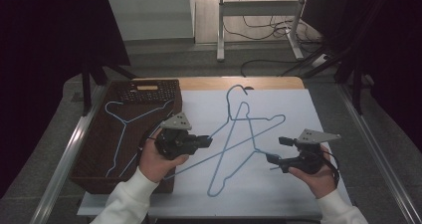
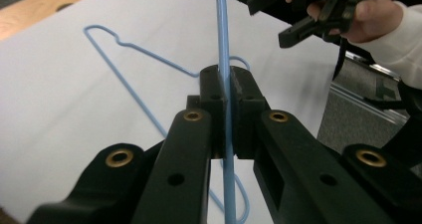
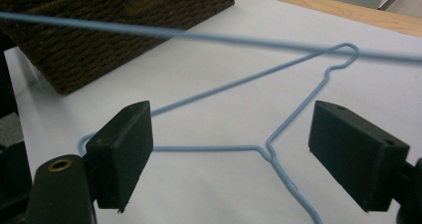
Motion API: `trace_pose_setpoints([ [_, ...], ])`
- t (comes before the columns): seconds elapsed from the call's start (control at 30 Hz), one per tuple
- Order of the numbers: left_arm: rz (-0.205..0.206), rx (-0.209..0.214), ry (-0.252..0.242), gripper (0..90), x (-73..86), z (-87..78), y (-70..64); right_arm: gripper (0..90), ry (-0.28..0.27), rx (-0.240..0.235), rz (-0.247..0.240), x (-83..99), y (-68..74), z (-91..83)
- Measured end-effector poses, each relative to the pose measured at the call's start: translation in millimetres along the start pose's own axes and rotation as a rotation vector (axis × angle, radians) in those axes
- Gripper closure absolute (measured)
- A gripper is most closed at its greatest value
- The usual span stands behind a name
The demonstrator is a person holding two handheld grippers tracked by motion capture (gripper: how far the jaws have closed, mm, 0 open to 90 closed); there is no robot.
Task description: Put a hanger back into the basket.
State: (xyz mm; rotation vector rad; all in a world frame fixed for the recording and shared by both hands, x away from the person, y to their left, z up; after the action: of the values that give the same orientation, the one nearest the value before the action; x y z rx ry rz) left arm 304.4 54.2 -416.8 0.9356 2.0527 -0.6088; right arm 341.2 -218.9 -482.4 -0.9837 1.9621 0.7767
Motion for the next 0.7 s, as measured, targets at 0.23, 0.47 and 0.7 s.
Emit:
trace_pose_setpoints([
  [0.23,-0.027,-0.04,-0.043,86.5,2.8,-26.0,18.8,17.3,0.024,0.001,0.0,4.6,-0.2,4.5],
  [0.47,-0.062,-0.087,-0.091,86.5,4.5,-54.3,40.6,17.3,0.05,0.009,-0.005,8.7,-0.6,9.6],
  [0.7,-0.091,-0.138,-0.107,86.6,13.6,-74.1,59.9,17.3,0.067,0.013,-0.009,11.0,-0.4,11.6],
])
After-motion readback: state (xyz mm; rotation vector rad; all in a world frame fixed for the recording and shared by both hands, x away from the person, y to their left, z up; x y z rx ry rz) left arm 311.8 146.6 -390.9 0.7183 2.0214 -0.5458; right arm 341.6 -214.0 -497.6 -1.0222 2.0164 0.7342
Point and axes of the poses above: each handheld gripper's, and its own axes: z roughly forward along the jaws, x roughly out of its underside, y roughly to its left, the point moved 8 cm from there along z, roughly forward along the jaws, and after that the axes turned 7 degrees about -x, right-handed, at the moved point
